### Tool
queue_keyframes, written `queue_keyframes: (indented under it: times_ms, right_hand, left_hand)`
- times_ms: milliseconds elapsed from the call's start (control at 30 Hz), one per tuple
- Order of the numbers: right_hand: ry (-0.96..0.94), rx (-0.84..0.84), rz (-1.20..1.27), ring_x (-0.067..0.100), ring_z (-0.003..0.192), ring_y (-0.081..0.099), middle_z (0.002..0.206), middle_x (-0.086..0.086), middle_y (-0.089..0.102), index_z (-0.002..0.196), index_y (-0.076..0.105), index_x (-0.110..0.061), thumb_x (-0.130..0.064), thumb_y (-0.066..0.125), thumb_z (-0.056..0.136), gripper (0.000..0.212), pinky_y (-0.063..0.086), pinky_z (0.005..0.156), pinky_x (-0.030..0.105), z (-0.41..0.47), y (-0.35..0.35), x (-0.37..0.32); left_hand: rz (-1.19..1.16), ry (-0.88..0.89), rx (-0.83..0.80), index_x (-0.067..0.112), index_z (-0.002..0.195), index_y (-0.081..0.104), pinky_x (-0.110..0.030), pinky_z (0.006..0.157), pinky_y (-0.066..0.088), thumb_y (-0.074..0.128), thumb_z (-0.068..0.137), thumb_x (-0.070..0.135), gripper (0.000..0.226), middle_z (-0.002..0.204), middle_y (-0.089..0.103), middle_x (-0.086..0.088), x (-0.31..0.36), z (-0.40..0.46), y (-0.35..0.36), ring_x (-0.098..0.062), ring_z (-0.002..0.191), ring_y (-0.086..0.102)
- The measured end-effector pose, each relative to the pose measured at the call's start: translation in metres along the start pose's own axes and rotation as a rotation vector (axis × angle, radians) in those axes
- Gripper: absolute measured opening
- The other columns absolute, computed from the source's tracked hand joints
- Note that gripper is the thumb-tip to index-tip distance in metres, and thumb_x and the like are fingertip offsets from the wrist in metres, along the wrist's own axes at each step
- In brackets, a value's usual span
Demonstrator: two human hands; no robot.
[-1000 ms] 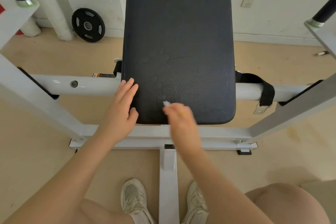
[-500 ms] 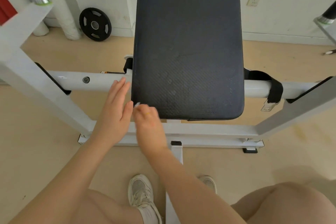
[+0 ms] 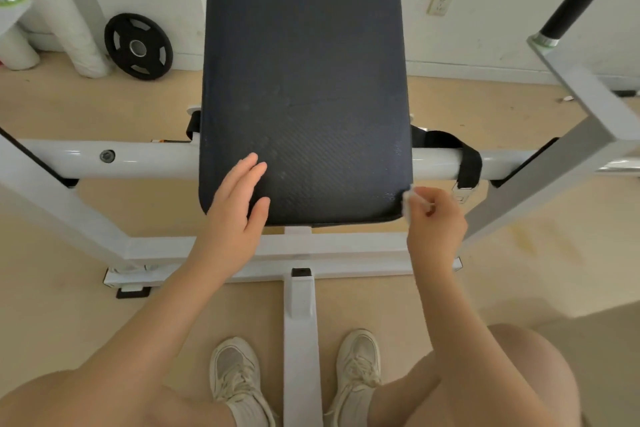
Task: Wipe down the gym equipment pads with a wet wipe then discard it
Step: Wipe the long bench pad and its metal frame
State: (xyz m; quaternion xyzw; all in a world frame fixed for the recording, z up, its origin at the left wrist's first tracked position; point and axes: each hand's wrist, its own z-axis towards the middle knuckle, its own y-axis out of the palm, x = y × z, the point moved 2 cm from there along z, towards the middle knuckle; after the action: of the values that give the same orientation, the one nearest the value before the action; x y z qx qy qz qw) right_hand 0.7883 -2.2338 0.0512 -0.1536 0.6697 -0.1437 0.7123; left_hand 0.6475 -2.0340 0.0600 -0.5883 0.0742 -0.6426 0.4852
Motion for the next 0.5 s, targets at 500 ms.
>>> queue_keyframes:
  times_ms: [500]
  right_hand:
    - [-0.022, -0.694, 0.523, 0.020, 0.085, 0.064, 0.092, 0.009, 0.071, 0.095, 0.070, -0.013, 0.001, 0.058, 0.085, 0.021, 0.051, 0.079, 0.026, -0.071, -0.008, -0.063]
  left_hand:
    - [-0.544, -0.164, -0.085, 0.025, 0.096, 0.059, -0.039, 0.080, 0.056, 0.070, 0.079, 0.016, 0.022, 0.093, 0.069, 0.005, 0.075, -0.025, -0.010, -0.014, 0.085, 0.067]
